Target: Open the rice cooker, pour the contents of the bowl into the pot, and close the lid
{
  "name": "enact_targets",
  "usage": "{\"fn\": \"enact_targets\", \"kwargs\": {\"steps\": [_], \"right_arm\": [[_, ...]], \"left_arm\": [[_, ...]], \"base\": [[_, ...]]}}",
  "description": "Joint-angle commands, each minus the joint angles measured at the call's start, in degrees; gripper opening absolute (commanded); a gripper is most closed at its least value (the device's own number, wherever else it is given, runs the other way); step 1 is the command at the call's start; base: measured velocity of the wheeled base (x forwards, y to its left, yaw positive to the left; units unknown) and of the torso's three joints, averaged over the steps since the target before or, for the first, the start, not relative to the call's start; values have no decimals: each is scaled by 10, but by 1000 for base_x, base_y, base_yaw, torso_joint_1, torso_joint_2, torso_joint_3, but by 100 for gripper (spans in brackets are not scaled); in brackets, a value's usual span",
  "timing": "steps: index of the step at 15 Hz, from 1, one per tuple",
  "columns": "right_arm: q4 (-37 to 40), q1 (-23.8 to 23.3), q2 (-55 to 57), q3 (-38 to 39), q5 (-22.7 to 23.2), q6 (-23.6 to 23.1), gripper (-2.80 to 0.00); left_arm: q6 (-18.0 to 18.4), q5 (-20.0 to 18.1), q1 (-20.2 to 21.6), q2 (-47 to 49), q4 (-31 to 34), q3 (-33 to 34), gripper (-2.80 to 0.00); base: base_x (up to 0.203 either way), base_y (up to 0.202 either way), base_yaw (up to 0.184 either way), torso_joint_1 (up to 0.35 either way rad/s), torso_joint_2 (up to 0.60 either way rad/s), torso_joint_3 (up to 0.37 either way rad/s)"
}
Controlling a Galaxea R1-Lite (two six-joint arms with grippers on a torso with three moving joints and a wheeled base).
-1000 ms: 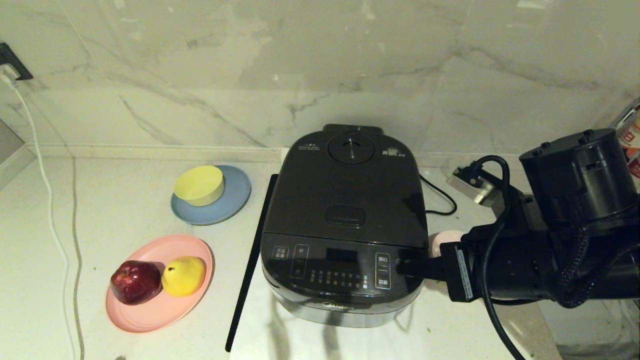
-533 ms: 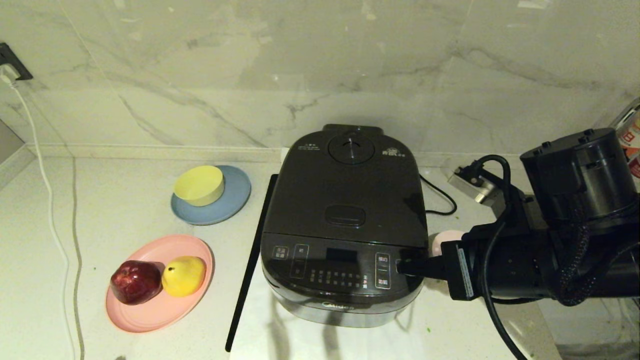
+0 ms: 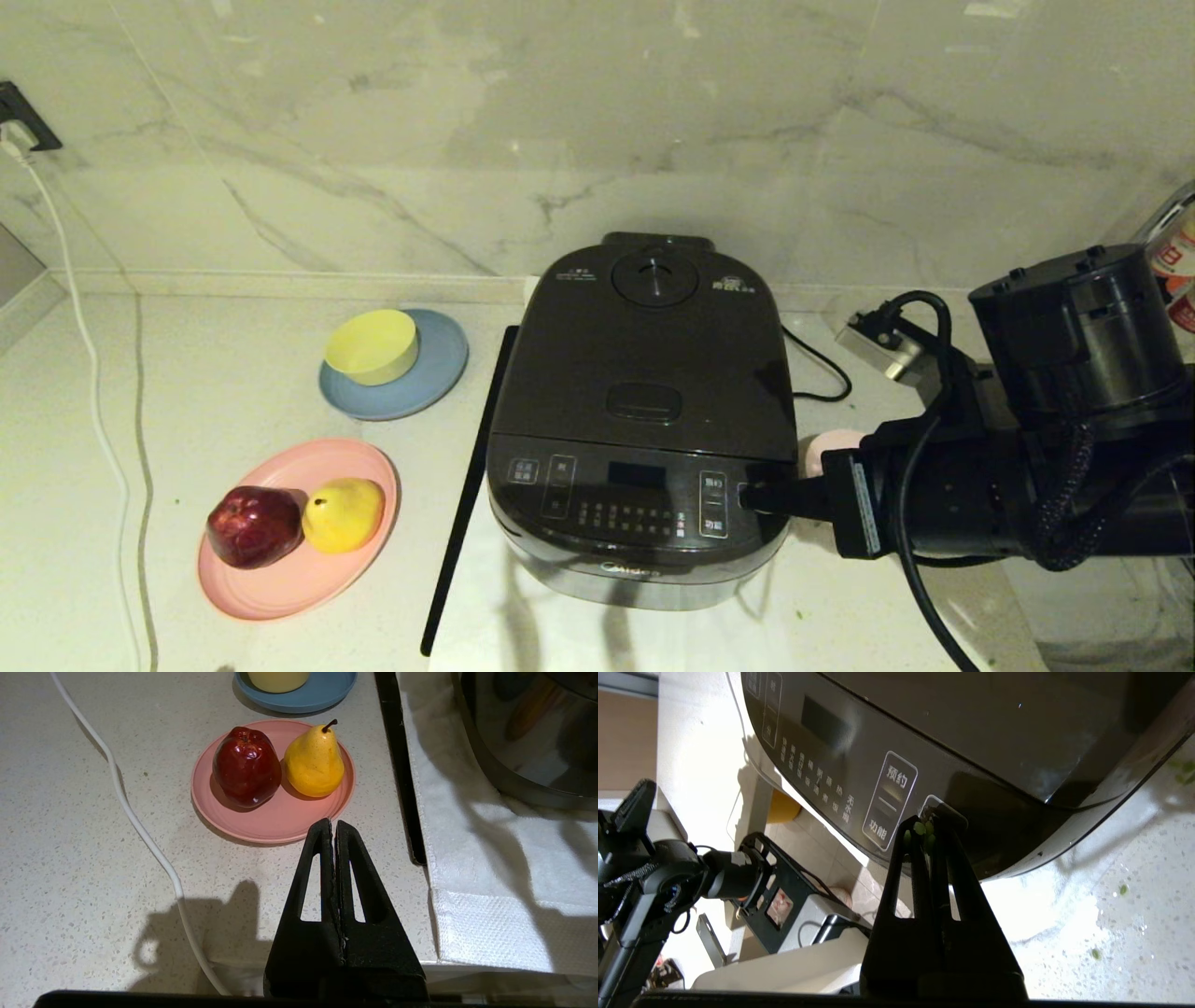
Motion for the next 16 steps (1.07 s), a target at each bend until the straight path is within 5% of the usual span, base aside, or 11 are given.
{"fn": "enact_targets", "kwargs": {"steps": [1,16], "right_arm": [[-21,-7,13,9,0,2,-280],[-28,-15,-6,6,0,2,-280]], "left_arm": [[0,0,0,-2,0,0,-280],[0,0,0,-2,0,0,-280]], "base": [[0,0,0,0,0,0],[0,0,0,0,0,0]]}}
